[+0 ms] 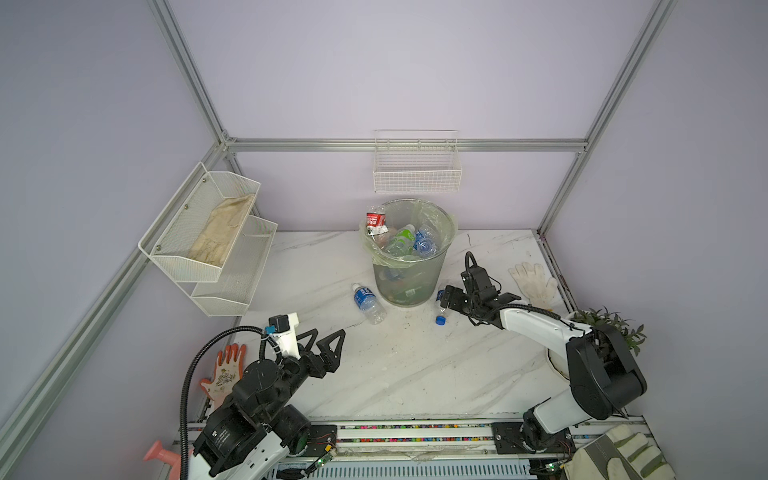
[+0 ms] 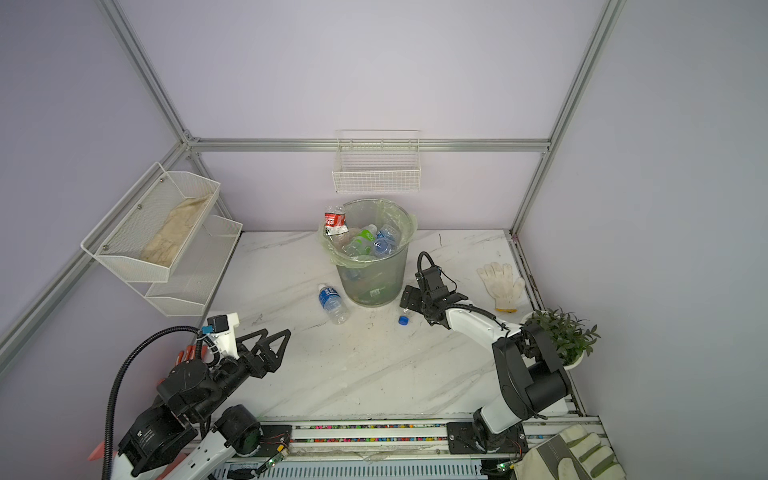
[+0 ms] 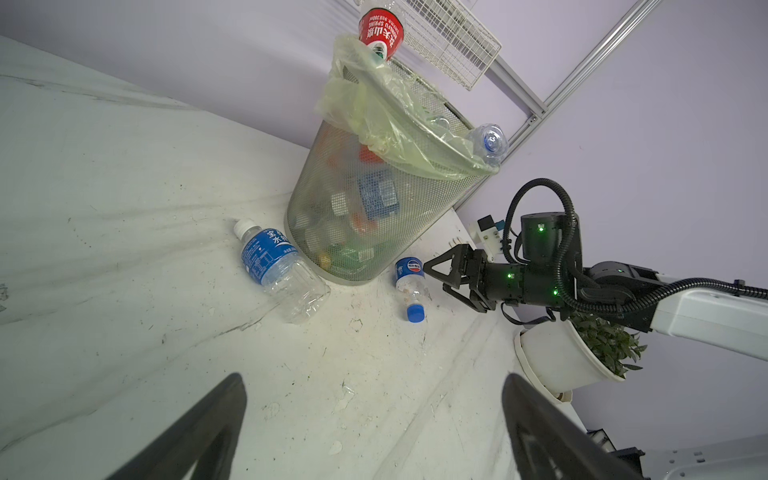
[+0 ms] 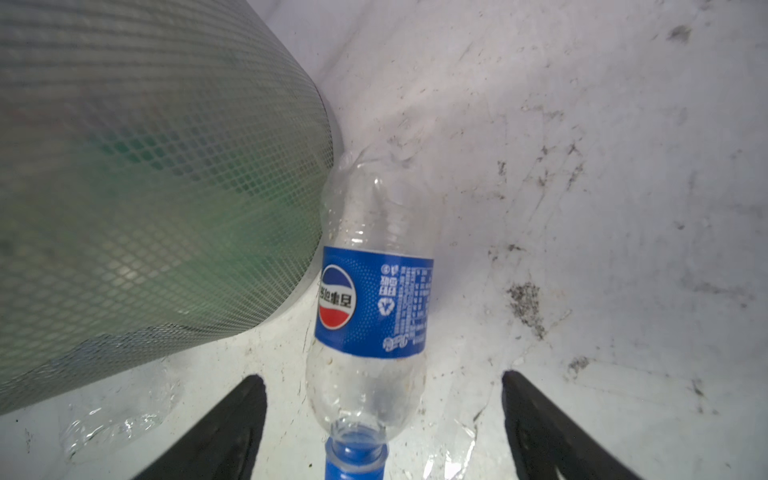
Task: Throw the plastic bottles in the bin
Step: 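Swing the left gripper back while the right gripper reaches for the Pepsi bottle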
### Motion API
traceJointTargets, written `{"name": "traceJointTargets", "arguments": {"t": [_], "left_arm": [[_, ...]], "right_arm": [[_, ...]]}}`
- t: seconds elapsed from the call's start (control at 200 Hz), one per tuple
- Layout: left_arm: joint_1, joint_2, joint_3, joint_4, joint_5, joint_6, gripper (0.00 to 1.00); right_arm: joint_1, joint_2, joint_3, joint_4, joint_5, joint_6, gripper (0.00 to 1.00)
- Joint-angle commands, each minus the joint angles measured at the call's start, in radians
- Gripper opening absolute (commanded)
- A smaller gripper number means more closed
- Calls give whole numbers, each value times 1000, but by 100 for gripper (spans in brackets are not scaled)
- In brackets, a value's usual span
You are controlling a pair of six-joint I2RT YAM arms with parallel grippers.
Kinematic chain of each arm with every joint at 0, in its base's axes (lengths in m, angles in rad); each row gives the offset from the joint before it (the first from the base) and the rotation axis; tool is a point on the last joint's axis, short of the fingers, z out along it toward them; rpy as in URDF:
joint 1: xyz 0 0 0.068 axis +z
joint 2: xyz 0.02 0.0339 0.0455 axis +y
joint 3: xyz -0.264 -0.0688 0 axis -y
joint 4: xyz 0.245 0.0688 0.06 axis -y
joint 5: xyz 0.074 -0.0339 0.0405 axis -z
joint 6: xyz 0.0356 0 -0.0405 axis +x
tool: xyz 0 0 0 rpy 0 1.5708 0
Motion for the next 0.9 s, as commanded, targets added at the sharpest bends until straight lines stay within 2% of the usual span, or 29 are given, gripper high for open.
{"name": "traceJointTargets", "arguments": {"t": [0.0,0.17,0.26,0.5,0.725,0.895], "left_arm": [[-5,-17,-8,-25,14,-18,94],[-5,-32,-18,-35,13,-35,94],[-4,-36,-20,-41,15,-37,94],[-5,-48,-17,-69,6,-38,94],[-5,-51,-23,-75,1,-36,95],[-5,-51,-23,-76,2,-36,95]], "right_arm": [[-17,35,-1,78,-61,4,86],[-32,122,30,105,-66,15,84],[-47,178,58,114,-80,15,74],[-67,260,98,140,-115,23,57],[-73,204,31,158,-86,29,27],[-75,88,-22,155,-51,31,14]]}}
